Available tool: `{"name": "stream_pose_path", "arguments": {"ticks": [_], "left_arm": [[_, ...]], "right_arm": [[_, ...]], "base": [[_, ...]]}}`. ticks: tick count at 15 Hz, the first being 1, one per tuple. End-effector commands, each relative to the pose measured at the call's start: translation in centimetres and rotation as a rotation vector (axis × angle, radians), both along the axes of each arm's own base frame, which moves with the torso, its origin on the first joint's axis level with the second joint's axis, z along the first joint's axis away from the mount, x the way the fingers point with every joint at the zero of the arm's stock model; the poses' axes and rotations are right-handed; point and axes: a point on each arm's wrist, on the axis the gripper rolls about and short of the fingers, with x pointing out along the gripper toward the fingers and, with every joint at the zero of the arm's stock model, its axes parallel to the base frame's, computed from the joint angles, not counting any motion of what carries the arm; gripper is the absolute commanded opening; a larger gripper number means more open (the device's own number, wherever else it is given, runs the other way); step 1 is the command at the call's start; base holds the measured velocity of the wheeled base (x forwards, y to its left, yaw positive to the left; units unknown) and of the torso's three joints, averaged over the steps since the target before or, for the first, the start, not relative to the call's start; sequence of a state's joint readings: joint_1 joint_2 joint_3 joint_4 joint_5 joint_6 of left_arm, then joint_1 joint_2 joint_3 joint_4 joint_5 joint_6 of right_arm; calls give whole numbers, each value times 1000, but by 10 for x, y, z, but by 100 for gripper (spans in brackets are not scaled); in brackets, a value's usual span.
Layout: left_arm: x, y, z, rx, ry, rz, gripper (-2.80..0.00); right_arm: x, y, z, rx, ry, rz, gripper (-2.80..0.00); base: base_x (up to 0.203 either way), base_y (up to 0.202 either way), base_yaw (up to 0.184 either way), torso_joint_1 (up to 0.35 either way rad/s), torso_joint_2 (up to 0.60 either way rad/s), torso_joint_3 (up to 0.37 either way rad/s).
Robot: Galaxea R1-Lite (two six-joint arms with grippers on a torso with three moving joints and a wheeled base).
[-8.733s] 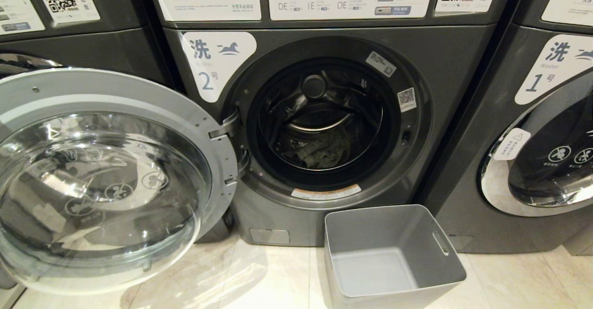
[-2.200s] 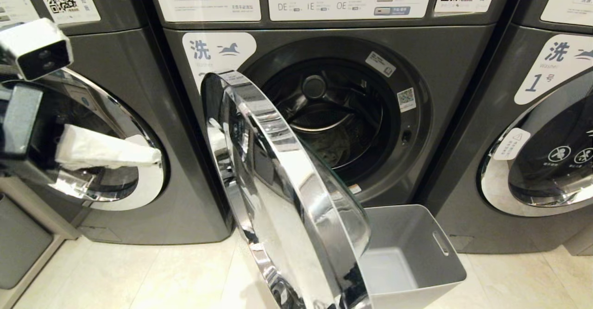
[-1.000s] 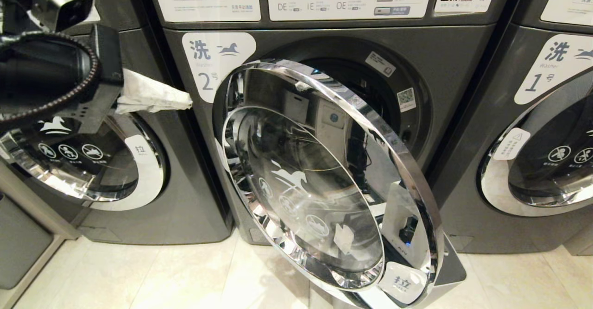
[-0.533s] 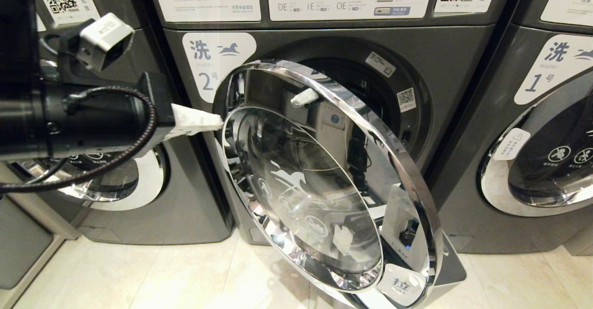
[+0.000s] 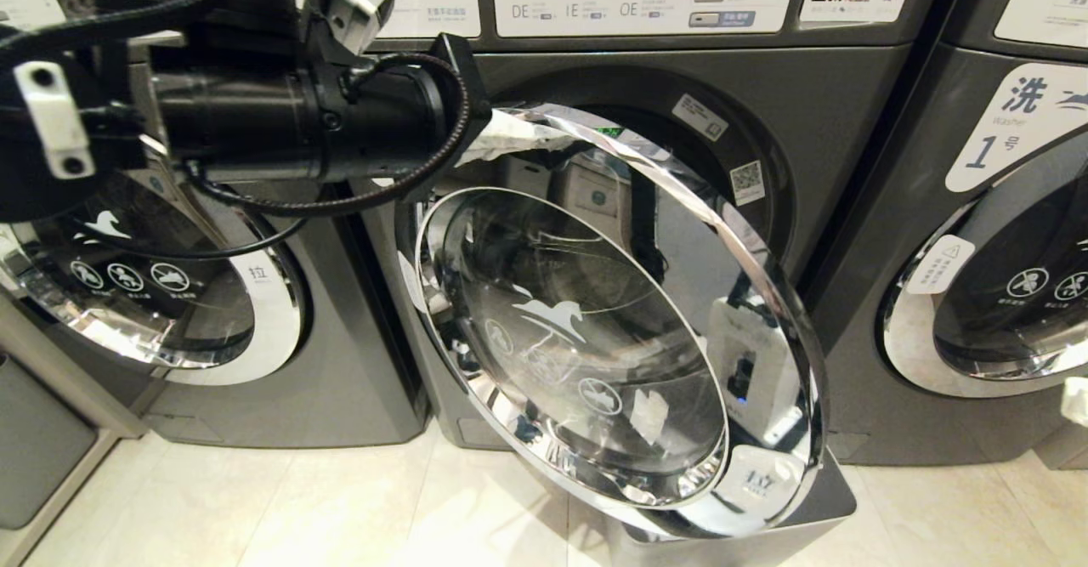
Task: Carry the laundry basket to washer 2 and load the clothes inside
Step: Close the washing machine door with the left hand, then press the washing machine door tightly with the right hand
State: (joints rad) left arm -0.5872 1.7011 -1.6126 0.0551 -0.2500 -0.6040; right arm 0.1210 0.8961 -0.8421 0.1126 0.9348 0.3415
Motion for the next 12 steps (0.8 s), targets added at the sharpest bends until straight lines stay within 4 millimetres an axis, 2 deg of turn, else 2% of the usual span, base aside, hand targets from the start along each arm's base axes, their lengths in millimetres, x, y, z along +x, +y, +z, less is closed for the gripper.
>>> {"name": "stream_pose_path", "arguments": {"ticks": [1,3,5,9,12], "left_arm": [[20,-16,-16,20,43,-2,-280],[24,-16,-18,6,63,6,-280],[23,-16,-17,-5,66,8,-280],[13,-9,-6,-19,46,7,-280],[-12,7,17,-52,21,8,-280]], "right_arm": [[33,16,-8,-14,125,122,-280],[45,27,-9,-23,159,179,-280],[62,33,-13,-53,176,120,-280],[105,41,-28,-140,138,-210,-280],[142,51,-46,-222,91,-495,-280]], "base": [[0,0,0,0,0,0],[0,0,0,0,0,0],[0,0,0,0,0,0],[0,0,0,0,0,0],[0,0,0,0,0,0]]}}
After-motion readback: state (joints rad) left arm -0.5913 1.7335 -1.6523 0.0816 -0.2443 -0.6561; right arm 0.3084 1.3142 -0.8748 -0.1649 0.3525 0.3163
